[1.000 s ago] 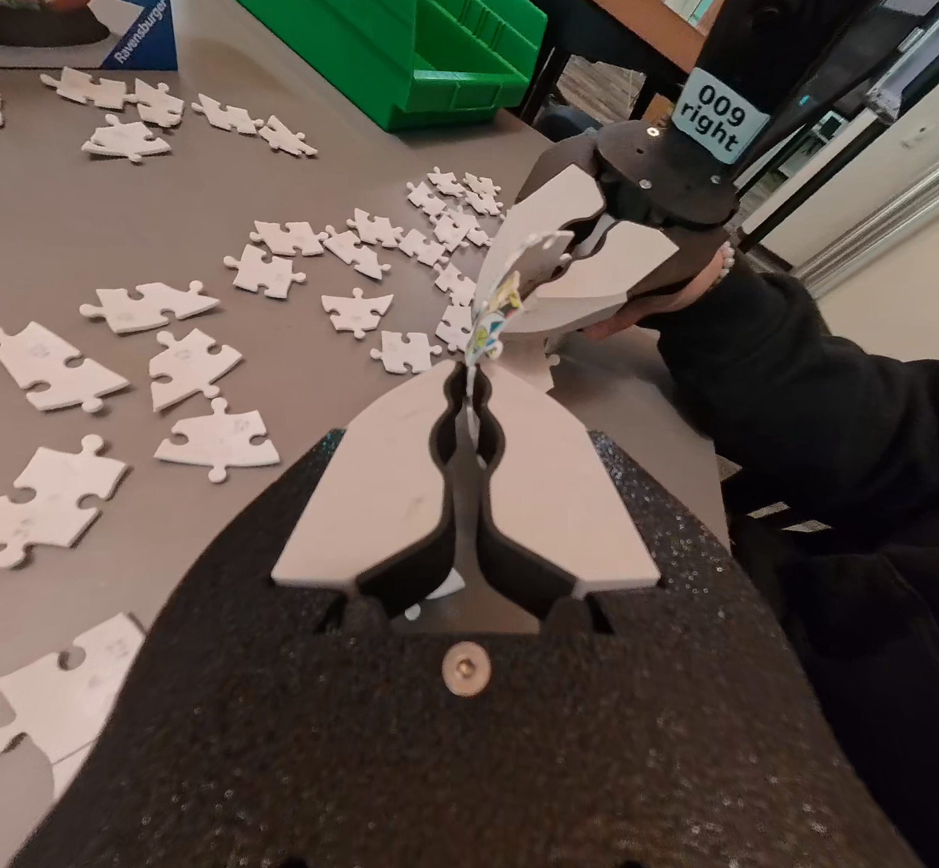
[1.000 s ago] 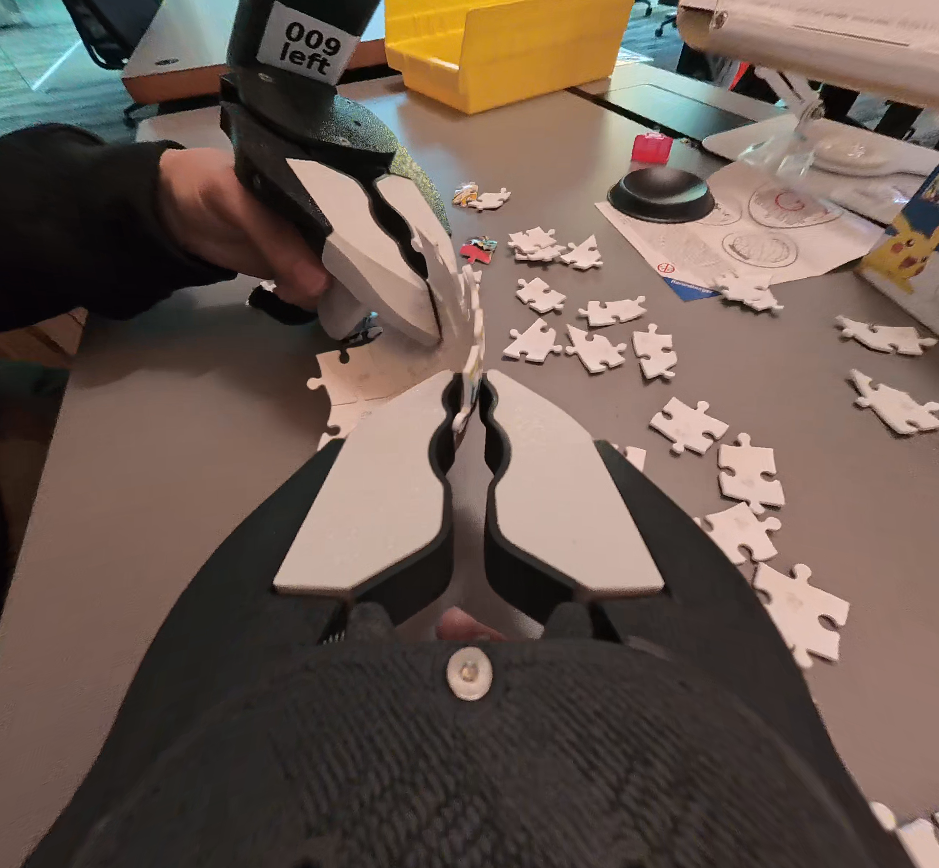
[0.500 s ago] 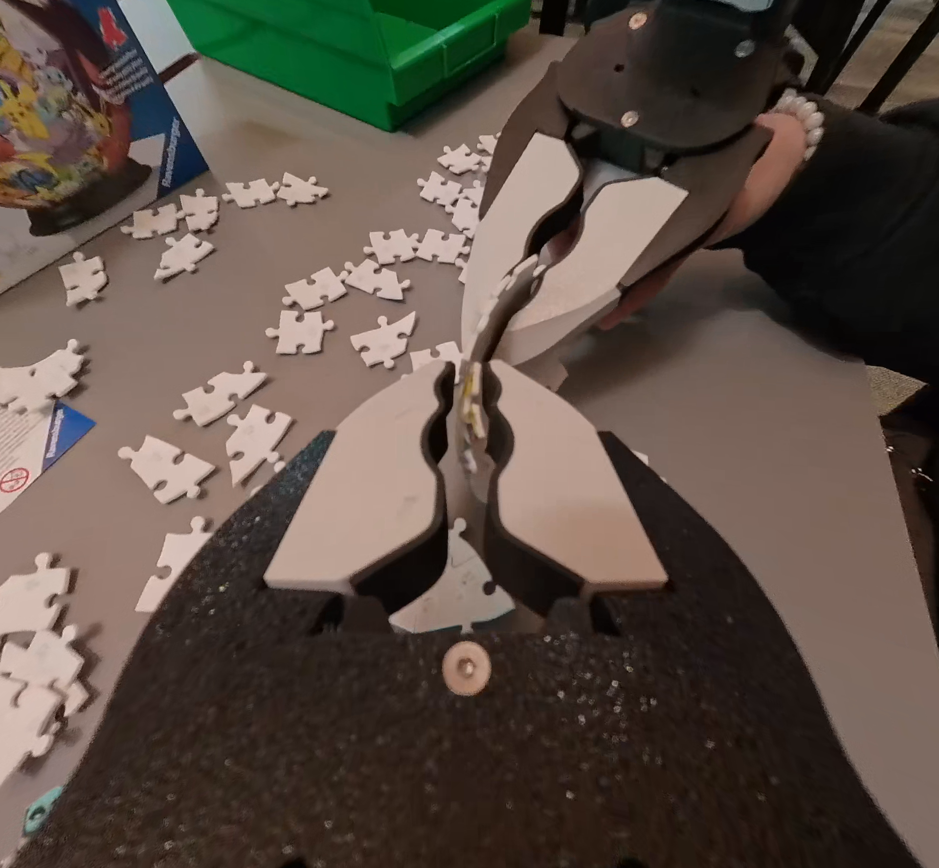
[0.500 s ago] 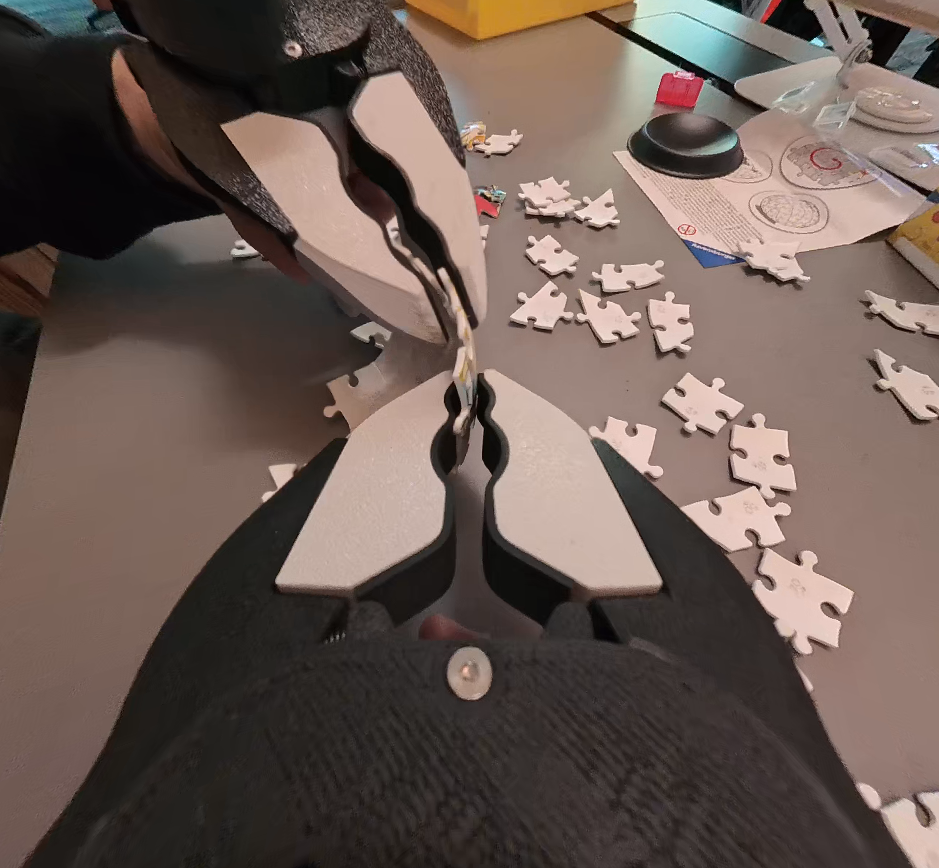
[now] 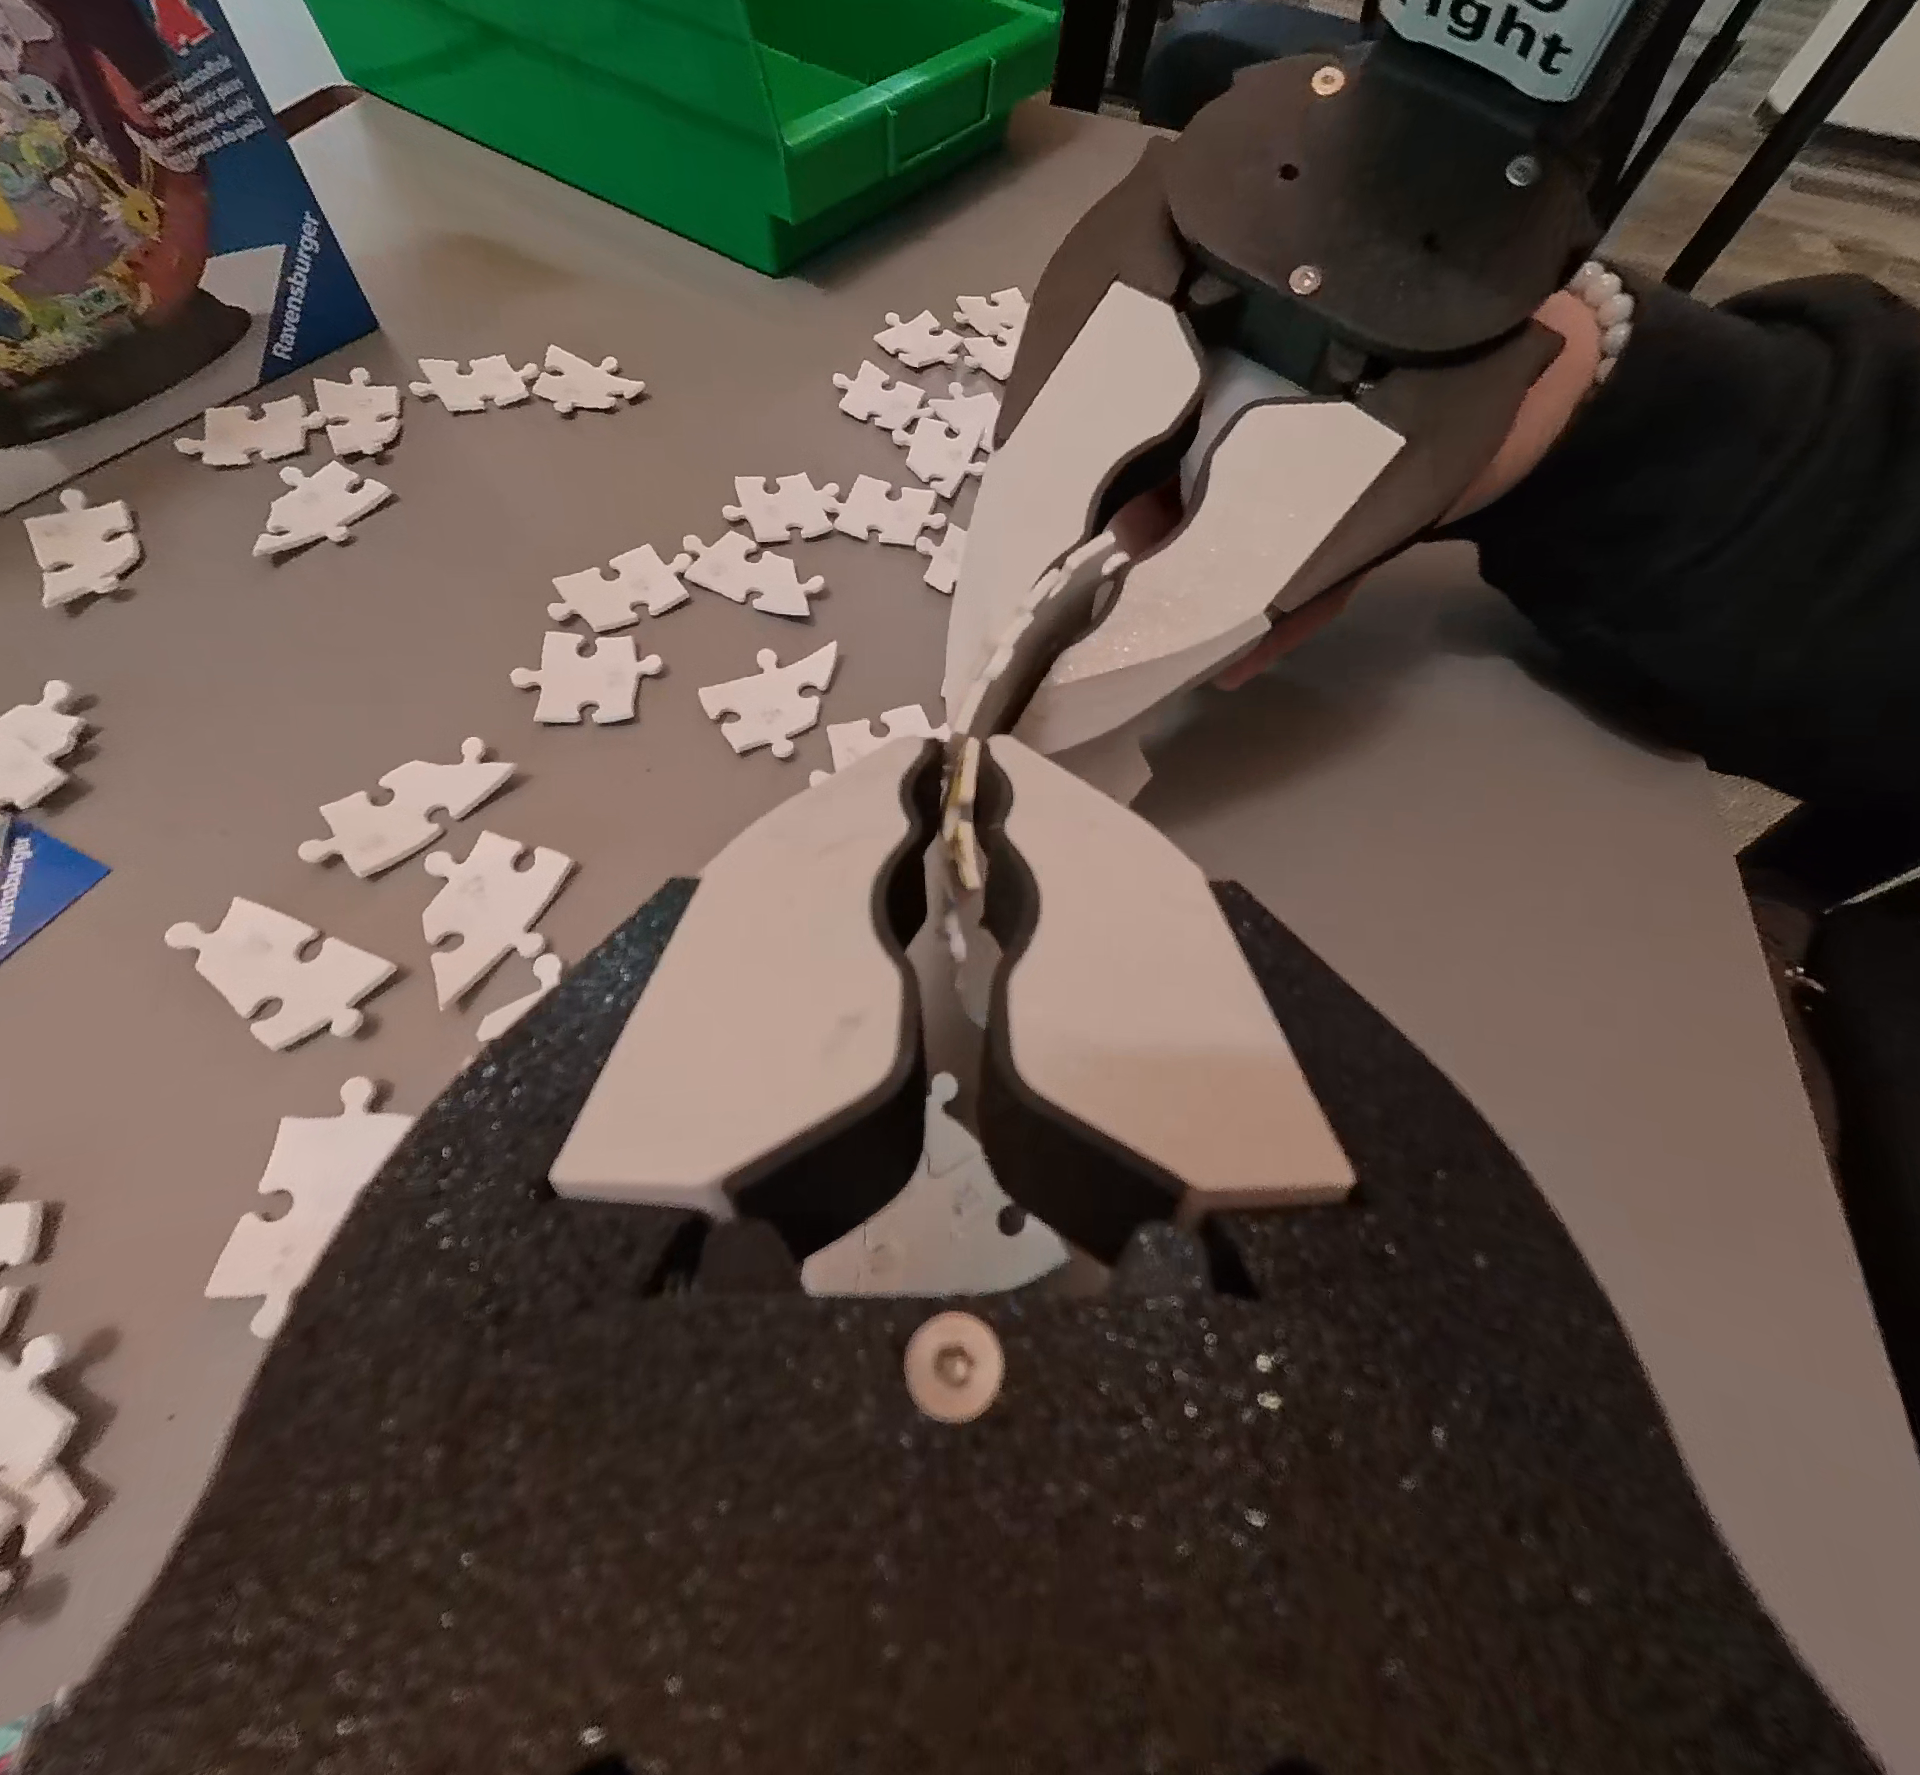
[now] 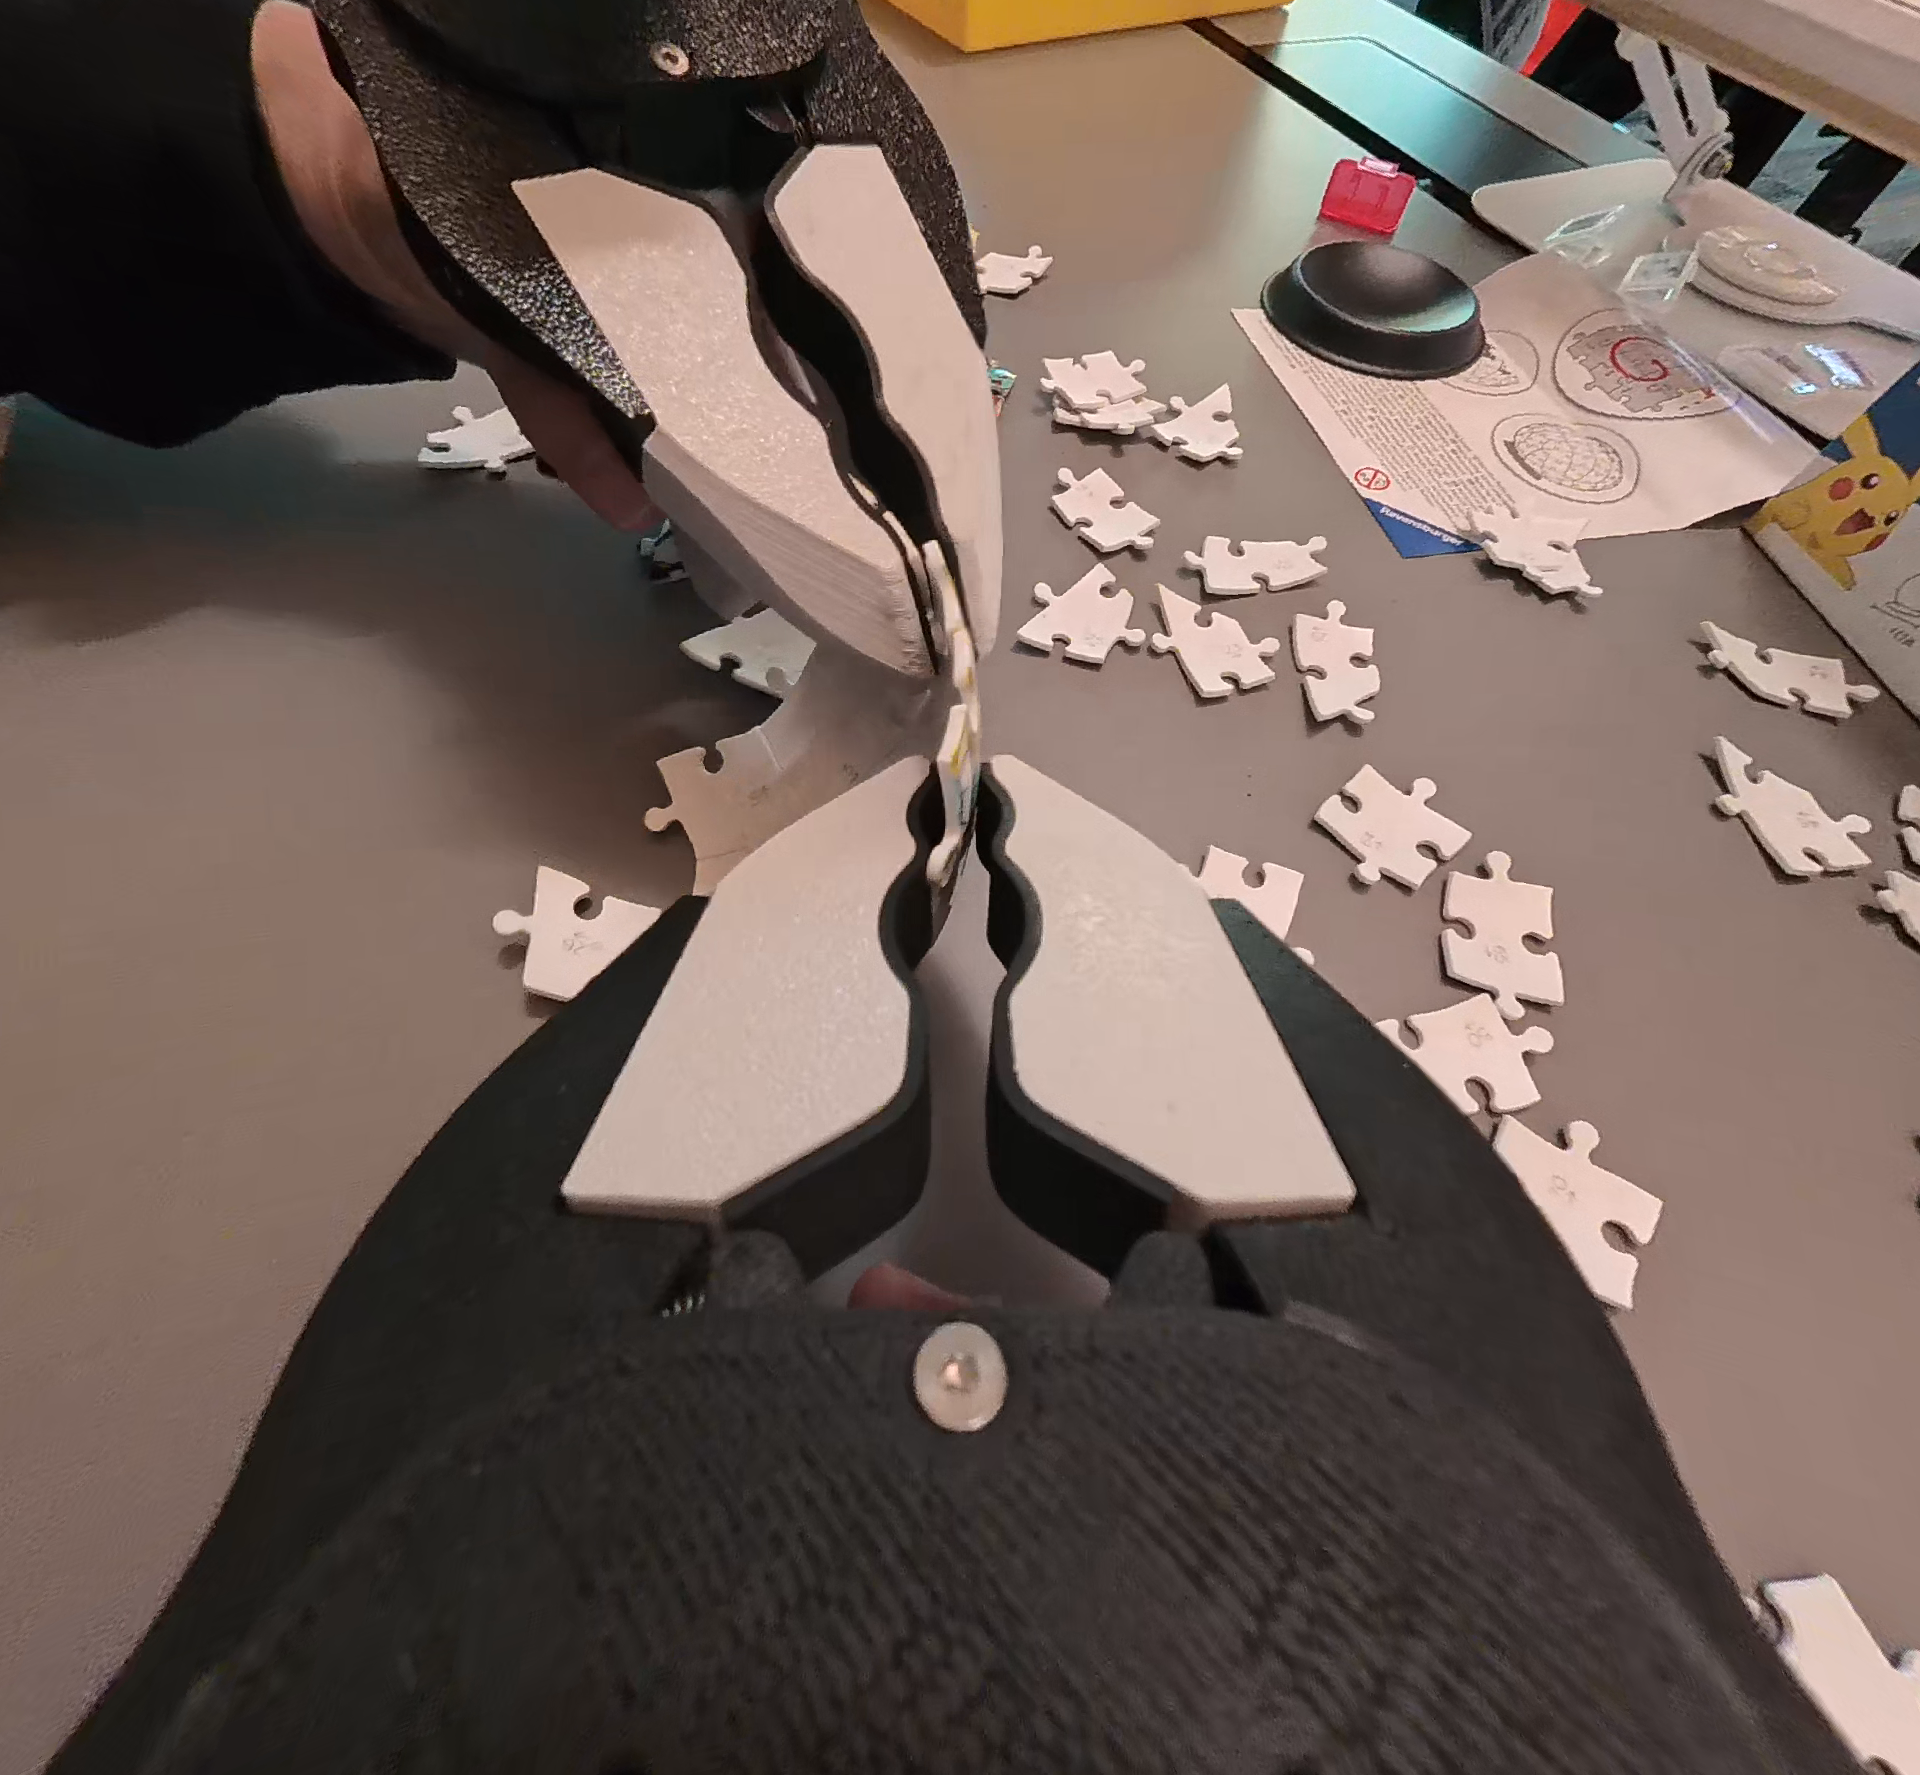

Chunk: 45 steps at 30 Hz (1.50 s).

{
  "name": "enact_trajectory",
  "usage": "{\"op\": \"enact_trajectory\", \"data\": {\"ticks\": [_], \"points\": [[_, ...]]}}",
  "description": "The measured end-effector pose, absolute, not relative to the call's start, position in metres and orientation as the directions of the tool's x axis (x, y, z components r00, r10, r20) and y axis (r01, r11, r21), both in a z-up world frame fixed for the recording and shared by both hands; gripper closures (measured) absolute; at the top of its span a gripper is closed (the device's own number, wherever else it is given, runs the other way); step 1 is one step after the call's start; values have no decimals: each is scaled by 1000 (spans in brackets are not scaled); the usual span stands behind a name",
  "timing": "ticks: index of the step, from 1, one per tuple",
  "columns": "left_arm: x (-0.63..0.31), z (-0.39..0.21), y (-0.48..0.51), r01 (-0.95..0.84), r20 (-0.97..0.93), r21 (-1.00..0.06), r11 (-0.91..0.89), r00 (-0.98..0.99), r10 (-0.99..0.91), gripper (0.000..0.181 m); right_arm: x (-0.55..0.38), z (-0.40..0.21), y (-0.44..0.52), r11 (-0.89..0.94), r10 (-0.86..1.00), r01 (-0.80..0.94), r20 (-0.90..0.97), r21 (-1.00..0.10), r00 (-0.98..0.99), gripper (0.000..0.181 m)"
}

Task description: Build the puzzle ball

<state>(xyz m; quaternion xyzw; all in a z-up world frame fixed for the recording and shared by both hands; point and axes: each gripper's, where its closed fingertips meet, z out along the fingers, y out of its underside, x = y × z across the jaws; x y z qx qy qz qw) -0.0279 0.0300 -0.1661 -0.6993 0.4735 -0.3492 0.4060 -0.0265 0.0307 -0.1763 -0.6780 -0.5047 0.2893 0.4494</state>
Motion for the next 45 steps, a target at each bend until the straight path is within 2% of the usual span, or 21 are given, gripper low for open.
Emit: {"op": "enact_trajectory", "data": {"ticks": [2,3,4,7,13,16,29,39,45], "points": [[-30,-166,31,-377,120,-892,-248,330,-936,171,-26,-176,33,-104,937,422,53,-901,344,176],[-34,-166,34,-385,109,-888,-251,353,-929,152,-24,-176,37,-115,926,423,56,-899,372,177],[-39,-165,37,-395,86,-885,-246,380,-921,142,-21,-177,40,-127,915,430,61,-894,398,176],[-61,-163,40,-470,-44,-862,-191,444,-895,154,-15,-178,46,-175,888,446,54,-878,456,176],[-108,-204,18,-794,-306,-598,-106,348,-886,154,-6,-181,49,-331,832,473,-16,-816,555,176],[-107,-212,12,-831,-373,-554,-46,297,-879,163,-9,-183,46,-362,825,473,-41,-803,563,177],[-90,-225,15,-810,-307,-574,-121,349,-885,181,-18,-184,45,-338,831,501,-3,-796,556,176],[-91,-222,16,-779,-265,-601,-178,404,-876,178,-16,-187,46,-349,832,500,-16,-793,555,176],[-107,-188,27,-727,-310,-662,-182,486,-817,178,-14,-187,47,-349,833,501,-17,-792,553,176]]}}
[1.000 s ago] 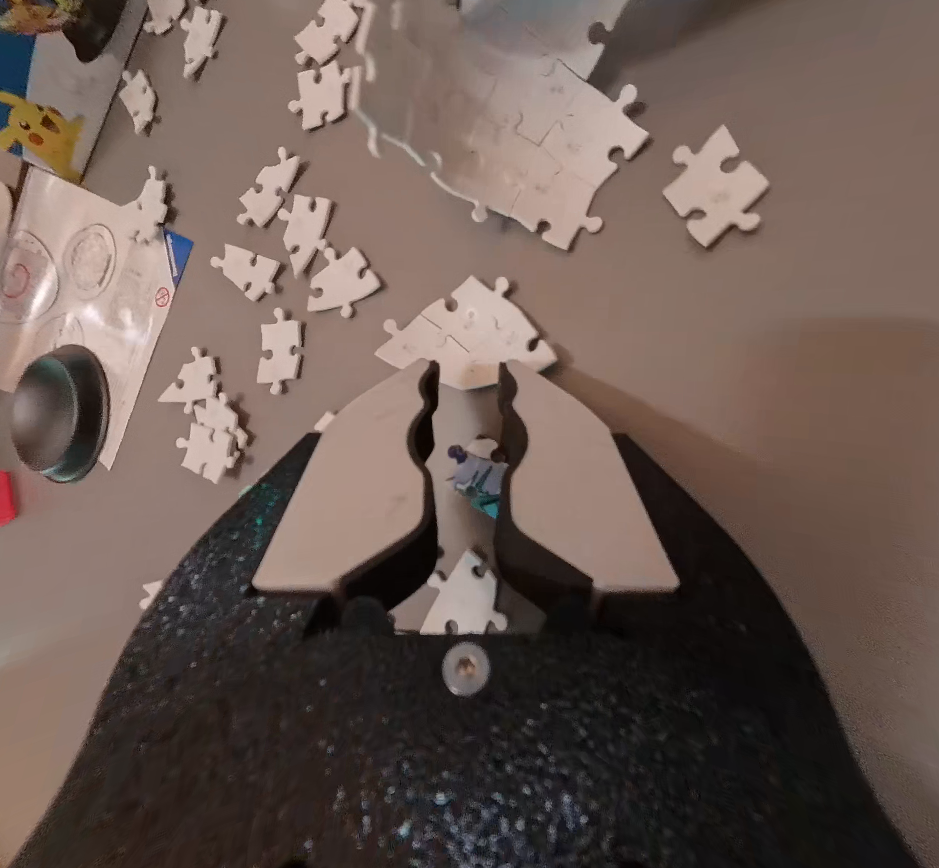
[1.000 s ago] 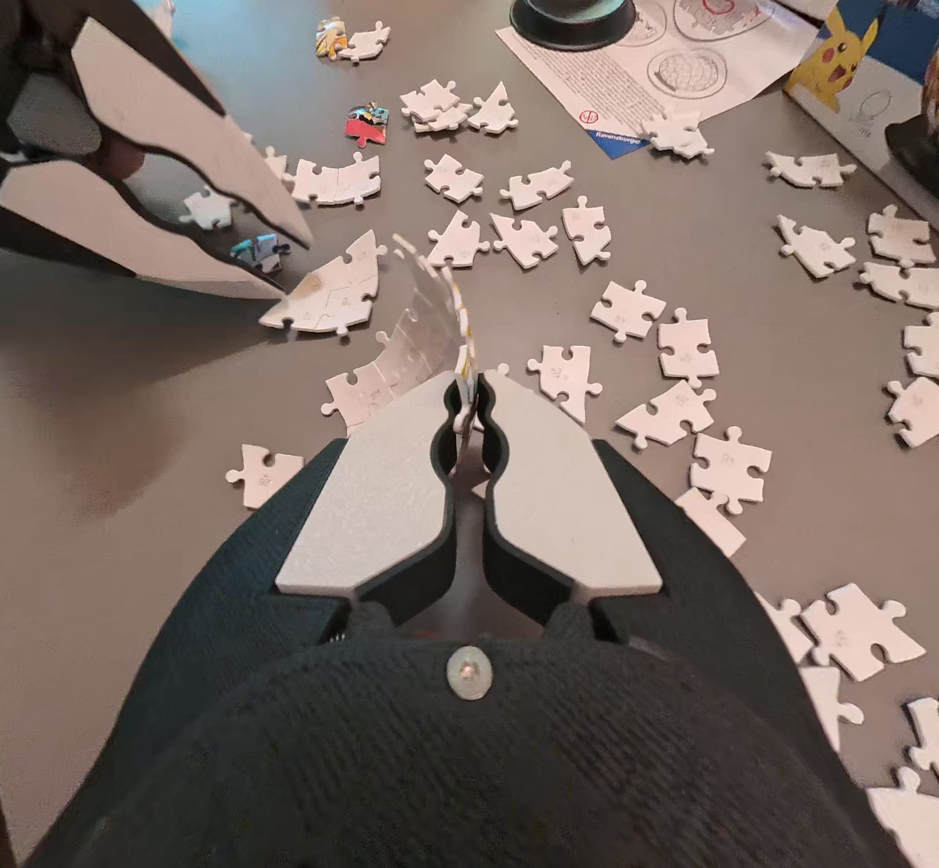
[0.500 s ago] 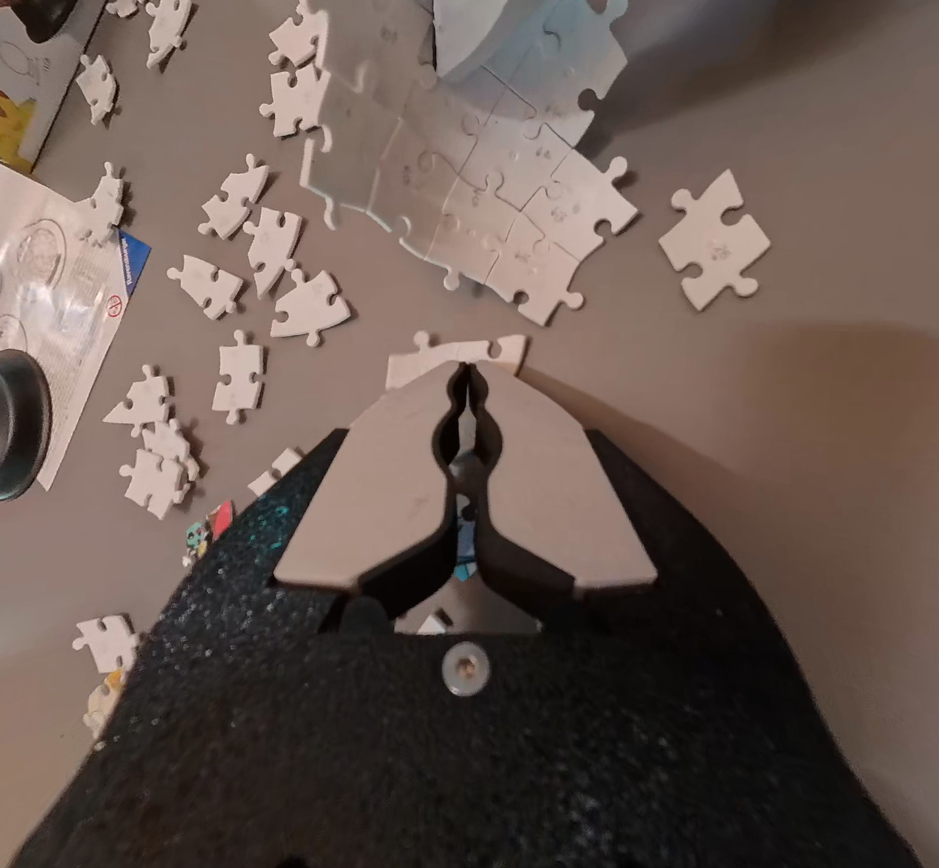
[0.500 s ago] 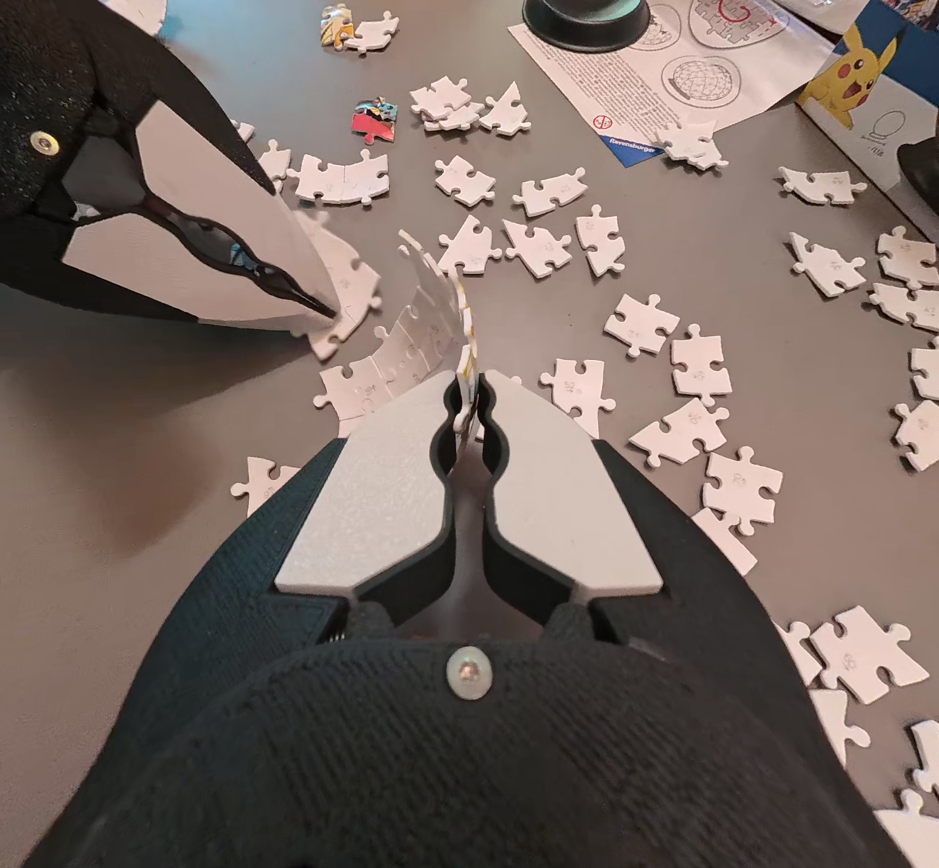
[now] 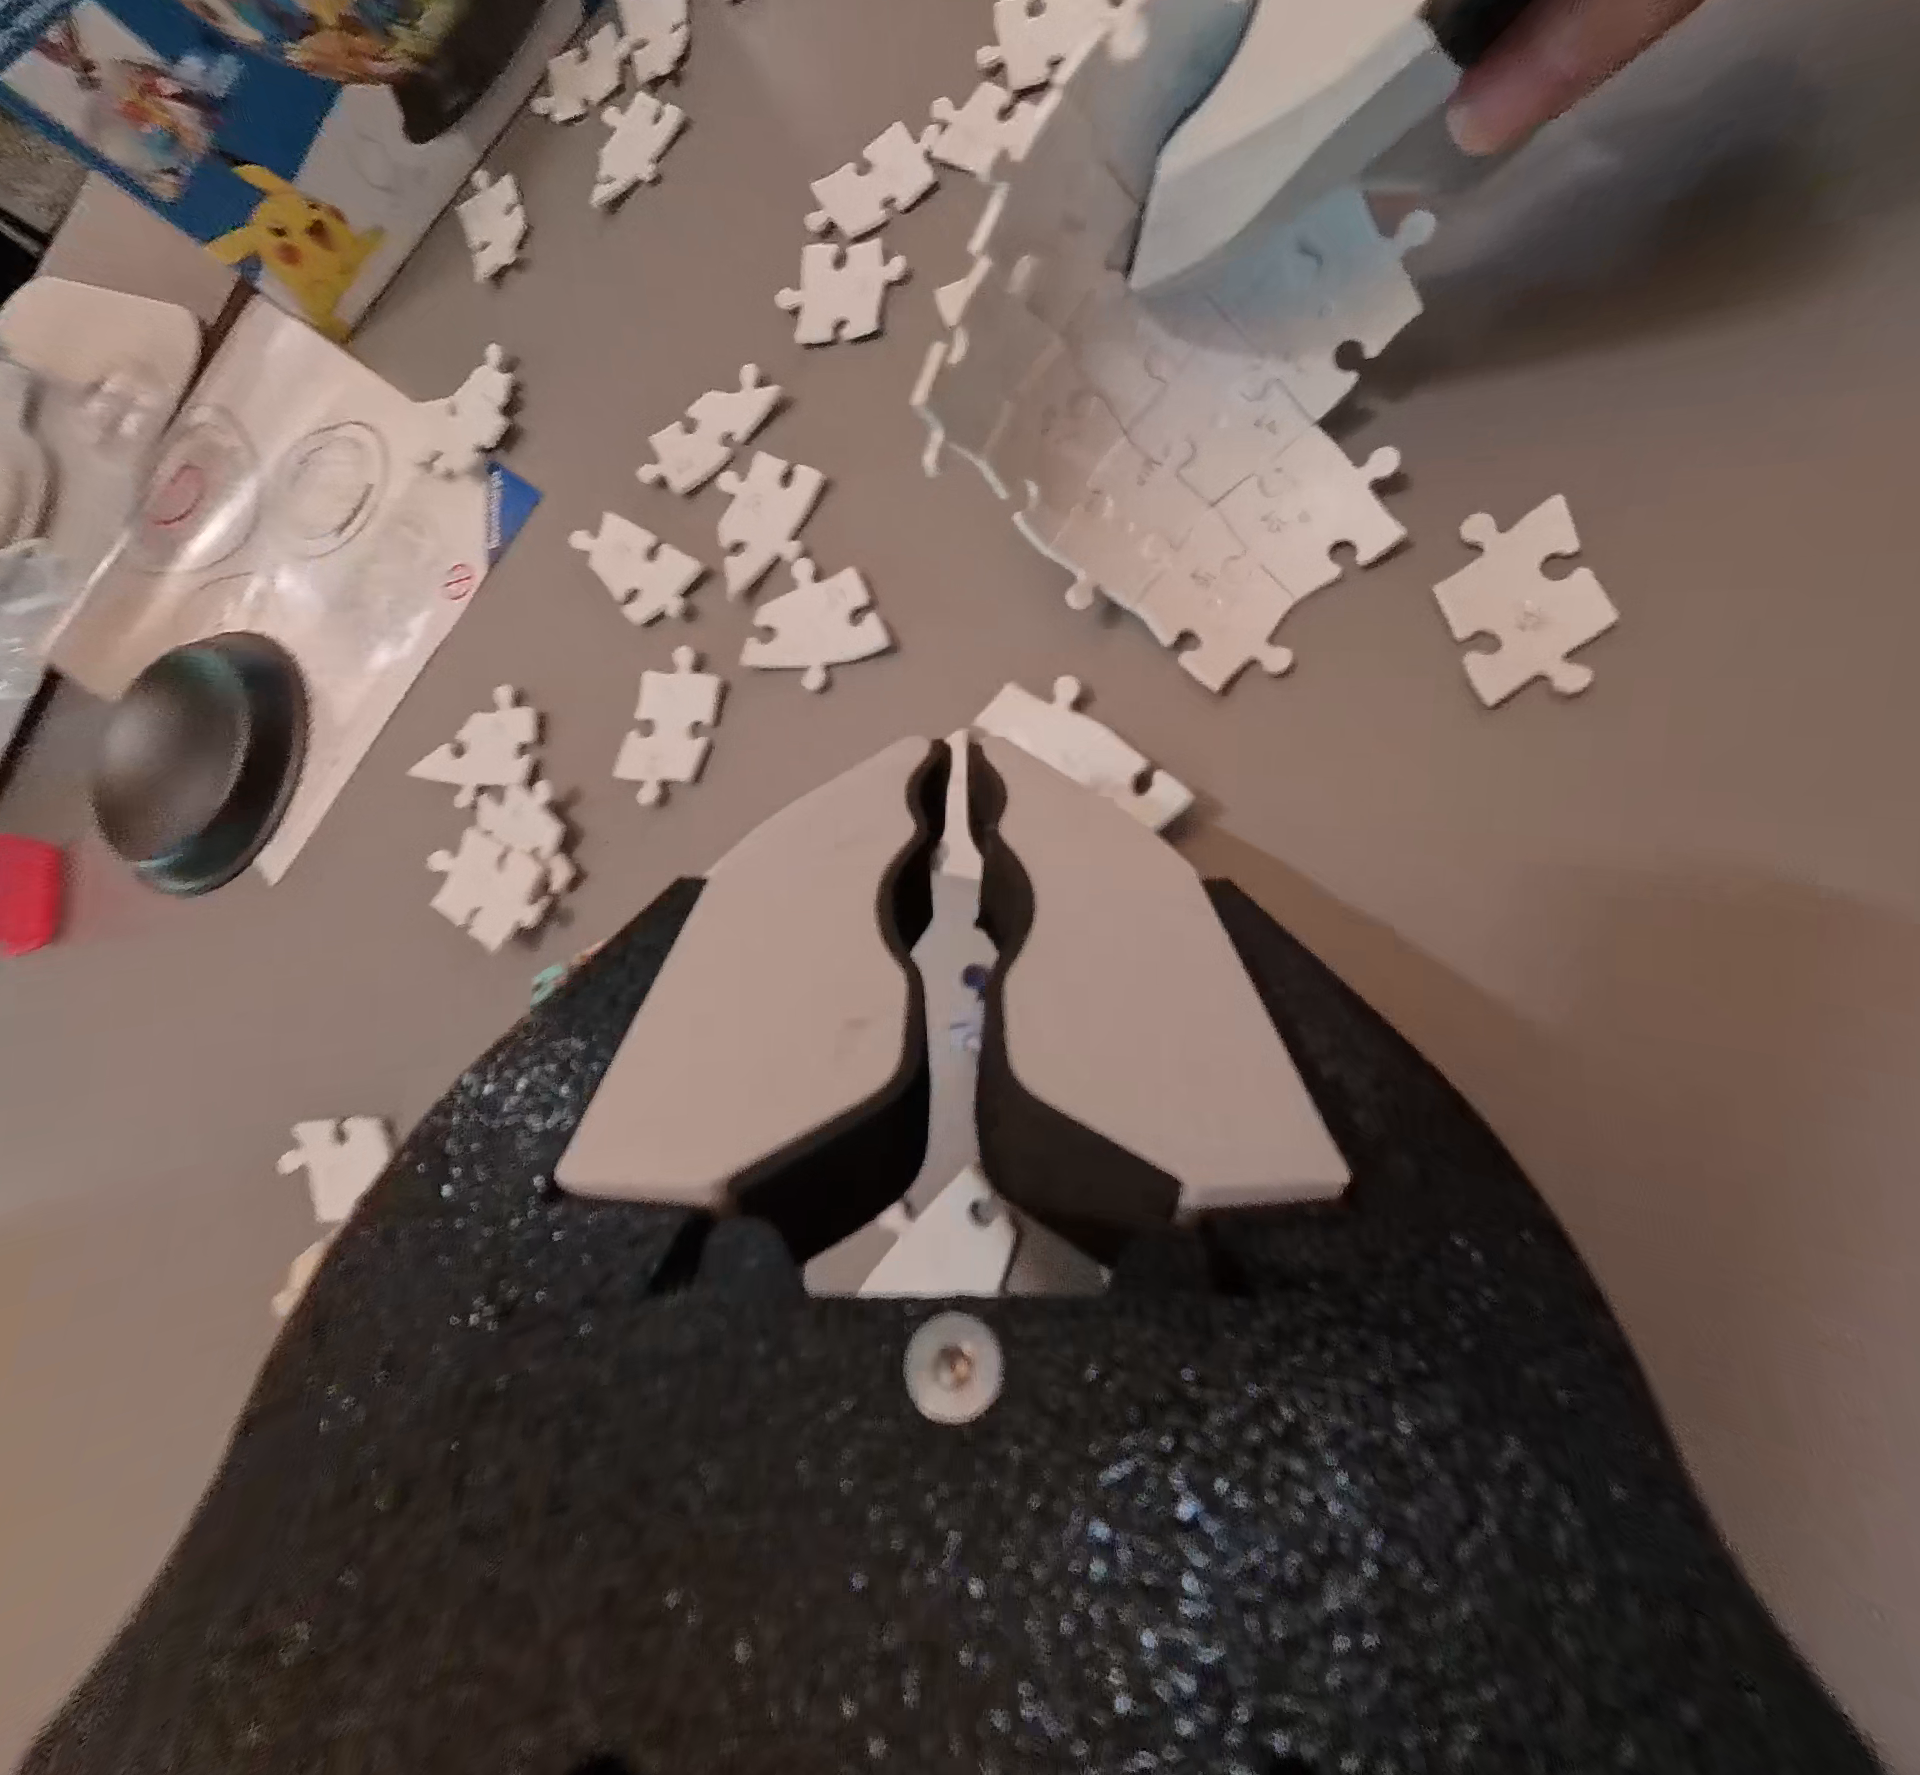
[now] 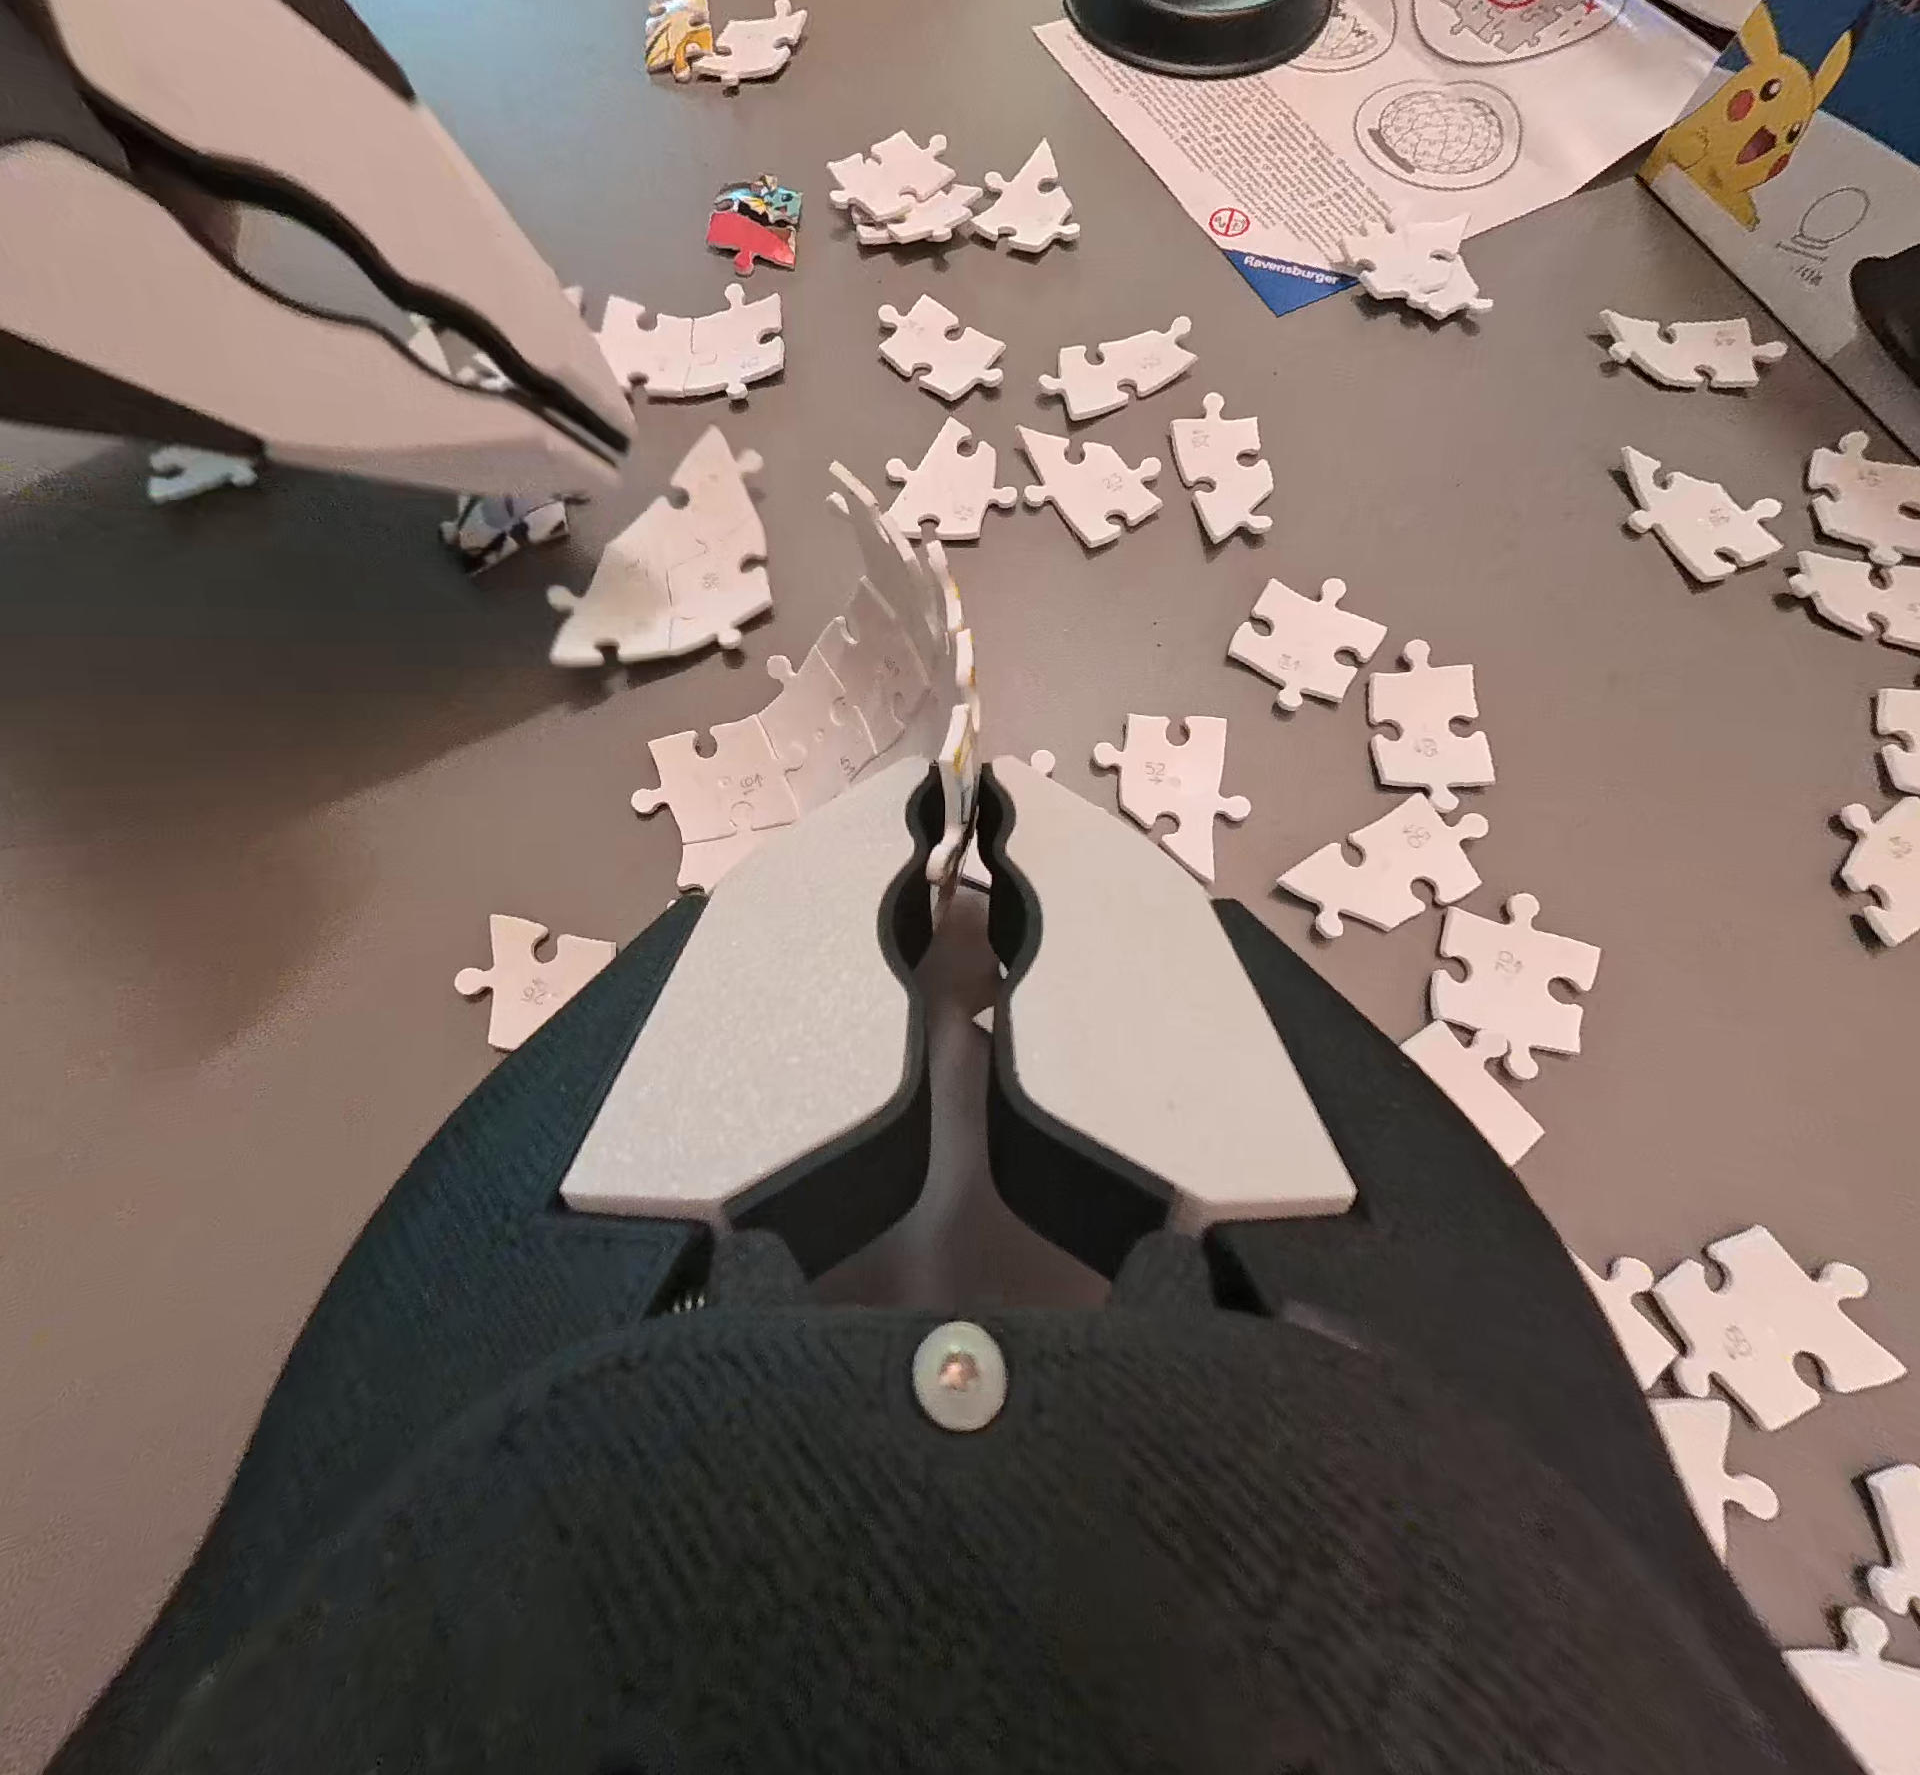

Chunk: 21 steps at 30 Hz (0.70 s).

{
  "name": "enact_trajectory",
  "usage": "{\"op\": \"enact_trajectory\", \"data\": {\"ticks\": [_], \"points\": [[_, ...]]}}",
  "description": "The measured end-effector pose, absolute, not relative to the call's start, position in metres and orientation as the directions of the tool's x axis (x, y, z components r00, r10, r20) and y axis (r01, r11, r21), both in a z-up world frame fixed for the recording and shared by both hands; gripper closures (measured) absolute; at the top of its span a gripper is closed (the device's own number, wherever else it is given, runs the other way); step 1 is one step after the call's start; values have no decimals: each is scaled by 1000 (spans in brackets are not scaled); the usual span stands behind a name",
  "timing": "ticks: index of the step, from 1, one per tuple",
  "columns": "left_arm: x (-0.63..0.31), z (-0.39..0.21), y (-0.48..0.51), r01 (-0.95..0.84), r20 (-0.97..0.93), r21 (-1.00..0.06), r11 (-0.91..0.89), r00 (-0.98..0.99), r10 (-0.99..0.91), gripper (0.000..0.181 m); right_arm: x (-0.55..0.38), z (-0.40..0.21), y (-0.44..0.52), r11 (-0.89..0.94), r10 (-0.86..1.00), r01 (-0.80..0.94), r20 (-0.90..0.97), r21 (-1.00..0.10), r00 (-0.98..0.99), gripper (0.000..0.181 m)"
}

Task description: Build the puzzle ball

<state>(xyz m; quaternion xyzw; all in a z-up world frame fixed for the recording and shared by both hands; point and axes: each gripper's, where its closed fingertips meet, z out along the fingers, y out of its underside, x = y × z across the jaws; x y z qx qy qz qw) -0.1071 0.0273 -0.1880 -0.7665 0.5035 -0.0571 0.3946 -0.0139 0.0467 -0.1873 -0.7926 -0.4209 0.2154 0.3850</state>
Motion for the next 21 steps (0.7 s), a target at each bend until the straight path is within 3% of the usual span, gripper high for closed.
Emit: {"op": "enact_trajectory", "data": {"ticks": [4,11,18,21], "points": [[-129,-198,28,-811,-346,-544,-217,452,-822,180,-13,-188,47,-352,835,497,-25,-793,550,176],[-117,-221,16,-865,-327,-461,-200,374,-868,181,-11,-189,47,-361,835,487,-42,-795,549,176],[-113,-225,18,-851,-310,-480,-213,392,-867,181,-8,-189,49,-366,834,476,-54,-800,549,176],[-123,-225,20,-879,-334,-430,-204,365,-869,181,-7,-189,49,-369,834,471,-62,-801,548,176]]}}
